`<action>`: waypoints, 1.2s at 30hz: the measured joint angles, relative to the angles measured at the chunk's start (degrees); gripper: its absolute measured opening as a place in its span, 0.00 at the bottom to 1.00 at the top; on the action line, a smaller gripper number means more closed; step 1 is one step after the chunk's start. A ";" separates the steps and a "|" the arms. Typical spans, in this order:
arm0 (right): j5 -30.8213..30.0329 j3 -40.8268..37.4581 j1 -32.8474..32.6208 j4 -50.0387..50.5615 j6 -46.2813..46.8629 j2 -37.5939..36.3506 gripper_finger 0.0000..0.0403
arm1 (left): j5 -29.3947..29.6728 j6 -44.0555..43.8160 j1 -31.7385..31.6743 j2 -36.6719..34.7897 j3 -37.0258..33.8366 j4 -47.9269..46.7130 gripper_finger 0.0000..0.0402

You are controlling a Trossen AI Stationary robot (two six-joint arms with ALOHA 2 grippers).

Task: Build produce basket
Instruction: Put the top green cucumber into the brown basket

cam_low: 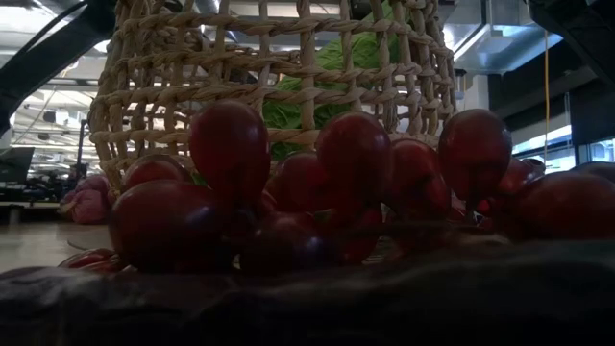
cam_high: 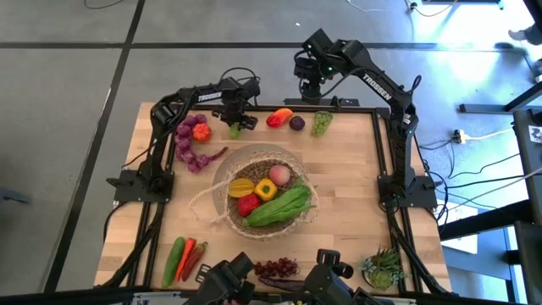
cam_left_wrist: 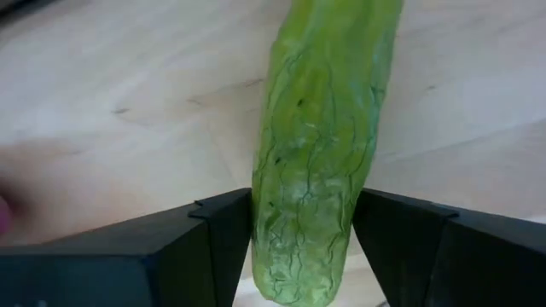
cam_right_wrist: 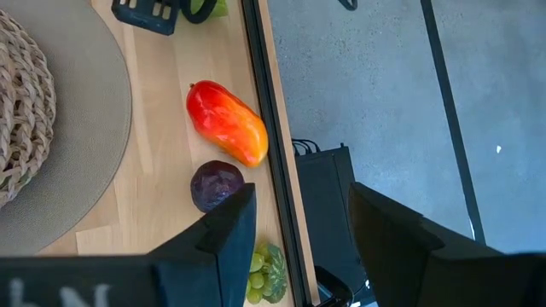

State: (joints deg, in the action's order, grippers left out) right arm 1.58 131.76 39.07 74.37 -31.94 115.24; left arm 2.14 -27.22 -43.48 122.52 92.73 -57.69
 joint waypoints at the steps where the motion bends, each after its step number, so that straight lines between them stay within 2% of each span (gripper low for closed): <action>1: 0.00 0.00 0.00 0.00 -0.01 0.00 0.45 | 0.12 0.97 0.08 0.00 0.00 0.00 0.47; 15: -0.01 -0.01 0.01 -0.01 -0.01 0.00 0.45 | 0.16 5.68 0.08 -0.02 0.00 0.16 0.40; 25: 0.00 -0.02 0.00 -0.02 -0.02 0.00 0.45 | 0.28 13.85 -0.09 -0.89 0.00 0.02 0.31; 36: 0.00 -0.02 0.02 -0.02 -0.02 0.00 0.45 | 1.85 16.82 -0.70 -10.34 0.00 -2.30 0.30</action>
State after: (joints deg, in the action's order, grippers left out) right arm 1.58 131.74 39.09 74.35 -31.96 115.24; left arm 3.99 -10.40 -44.17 112.17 92.73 -59.99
